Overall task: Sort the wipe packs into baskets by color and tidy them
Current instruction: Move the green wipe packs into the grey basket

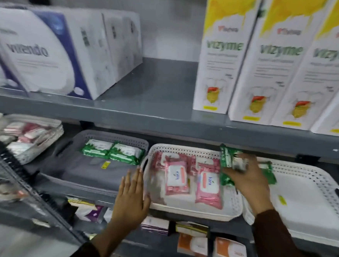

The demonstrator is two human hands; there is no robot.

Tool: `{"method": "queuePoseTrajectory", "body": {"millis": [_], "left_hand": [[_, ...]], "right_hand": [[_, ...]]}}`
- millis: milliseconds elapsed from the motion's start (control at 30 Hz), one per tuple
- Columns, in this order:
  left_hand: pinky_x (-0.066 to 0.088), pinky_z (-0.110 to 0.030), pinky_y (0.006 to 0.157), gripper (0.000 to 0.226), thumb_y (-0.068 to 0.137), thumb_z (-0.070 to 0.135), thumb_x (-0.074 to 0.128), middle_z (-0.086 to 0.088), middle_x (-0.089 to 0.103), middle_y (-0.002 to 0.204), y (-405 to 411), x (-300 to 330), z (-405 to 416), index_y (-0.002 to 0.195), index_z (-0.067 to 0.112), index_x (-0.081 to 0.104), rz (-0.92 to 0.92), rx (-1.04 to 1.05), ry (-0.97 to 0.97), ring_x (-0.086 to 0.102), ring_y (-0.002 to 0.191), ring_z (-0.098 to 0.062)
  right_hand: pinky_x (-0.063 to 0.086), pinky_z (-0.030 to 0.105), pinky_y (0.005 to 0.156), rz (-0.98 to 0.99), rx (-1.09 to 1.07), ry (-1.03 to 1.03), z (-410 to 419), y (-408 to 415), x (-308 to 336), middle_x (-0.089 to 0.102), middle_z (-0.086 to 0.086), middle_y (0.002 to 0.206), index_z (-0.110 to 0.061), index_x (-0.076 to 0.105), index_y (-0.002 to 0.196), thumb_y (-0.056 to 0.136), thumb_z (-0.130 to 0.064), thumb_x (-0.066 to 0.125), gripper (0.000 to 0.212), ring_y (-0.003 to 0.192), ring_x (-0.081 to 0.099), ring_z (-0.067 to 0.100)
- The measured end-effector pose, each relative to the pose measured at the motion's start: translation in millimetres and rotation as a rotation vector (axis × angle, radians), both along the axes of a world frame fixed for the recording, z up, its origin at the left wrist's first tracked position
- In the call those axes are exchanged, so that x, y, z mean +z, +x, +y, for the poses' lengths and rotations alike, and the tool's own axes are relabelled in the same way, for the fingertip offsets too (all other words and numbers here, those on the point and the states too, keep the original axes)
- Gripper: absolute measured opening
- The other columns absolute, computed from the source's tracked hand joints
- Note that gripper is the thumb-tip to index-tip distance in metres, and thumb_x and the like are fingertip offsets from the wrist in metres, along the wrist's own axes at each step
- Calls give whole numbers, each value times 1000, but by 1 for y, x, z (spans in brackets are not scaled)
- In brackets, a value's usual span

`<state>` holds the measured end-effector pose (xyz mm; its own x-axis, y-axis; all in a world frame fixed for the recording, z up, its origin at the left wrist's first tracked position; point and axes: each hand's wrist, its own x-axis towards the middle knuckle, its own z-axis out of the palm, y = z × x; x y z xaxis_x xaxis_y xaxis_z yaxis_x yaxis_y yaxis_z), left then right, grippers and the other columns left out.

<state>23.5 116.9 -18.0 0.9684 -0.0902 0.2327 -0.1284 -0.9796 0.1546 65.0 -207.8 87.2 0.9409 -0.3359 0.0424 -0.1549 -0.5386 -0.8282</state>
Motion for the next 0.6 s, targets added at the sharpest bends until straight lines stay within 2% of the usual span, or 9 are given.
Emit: {"method": "queuePoseTrajectory", "body": {"millis": [33, 100, 167, 267, 367, 433, 533, 600], "left_hand": [[-1, -42, 117, 71, 94, 44, 26, -14, 3, 159, 1, 0, 18, 151, 3, 10, 0, 33, 6, 1, 146, -33], [-2, -41, 117, 75, 94, 49, 26, -14, 3, 158, 4, 2, 51, 150, 1, 12, -2, 88, 17, 4, 146, -35], [-3, -40, 116, 78, 95, 55, 23, -12, 4, 158, 5, 3, 78, 150, 2, 10, 8, 110, 26, 2, 146, -34], [-2, -39, 116, 78, 95, 58, 12, -11, 6, 159, 6, 1, 118, 151, 4, 9, 17, 138, 31, 0, 146, -31], [-3, -41, 119, 79, 92, 58, 3, -12, 1, 159, 6, 0, 151, 150, 4, 1, 37, 193, 30, -6, 146, -29], [-5, -41, 118, 77, 92, 56, 3, -12, 0, 159, 6, 1, 161, 150, 5, 0, 43, 198, 23, -7, 146, -29], [-6, -39, 116, 73, 95, 52, 11, -13, 8, 158, 4, 0, 165, 150, 4, 8, 38, 171, 24, 0, 145, -31], [-5, -40, 115, 71, 96, 50, 15, -13, 12, 158, 5, -1, 166, 150, 5, 10, 39, 171, 23, 3, 145, -32]], "right_hand": [[56, 39, 83, -1, 62, 25, 22, 3, 3, 68, -5, 104, -32, 52, 121, 67, -42, 87, 65, 89, 68, 18], [56, 31, 72, -4, 163, 61, 73, 8, 4, 69, -10, 95, -35, 54, 116, 68, -37, 87, 58, 77, 67, 6], [53, 27, 65, -3, 264, 41, 121, 12, 1, 67, -10, 91, -37, 53, 115, 69, -37, 85, 56, 74, 66, 6], [52, 35, 70, 2, 406, -25, 194, 24, -7, 68, -1, 100, -38, 51, 111, 68, -46, 80, 52, 82, 66, 21], [53, 36, 83, 49, 508, -52, 257, 42, -17, 68, -2, 114, -36, 51, 112, 65, -53, 75, 55, 97, 65, 22], [52, 36, 87, 74, 545, -89, 290, 50, -24, 65, 0, 122, -29, 52, 119, 71, -52, 75, 58, 103, 63, 23], [52, 39, 84, 38, 524, -328, 328, 59, -49, 59, 15, 125, -15, 50, 128, 86, -47, 68, 56, 108, 62, 34], [55, 43, 85, 72, 554, -500, 345, 61, -65, 61, 21, 124, -8, 50, 129, 94, -37, 61, 46, 110, 63, 38]]}}
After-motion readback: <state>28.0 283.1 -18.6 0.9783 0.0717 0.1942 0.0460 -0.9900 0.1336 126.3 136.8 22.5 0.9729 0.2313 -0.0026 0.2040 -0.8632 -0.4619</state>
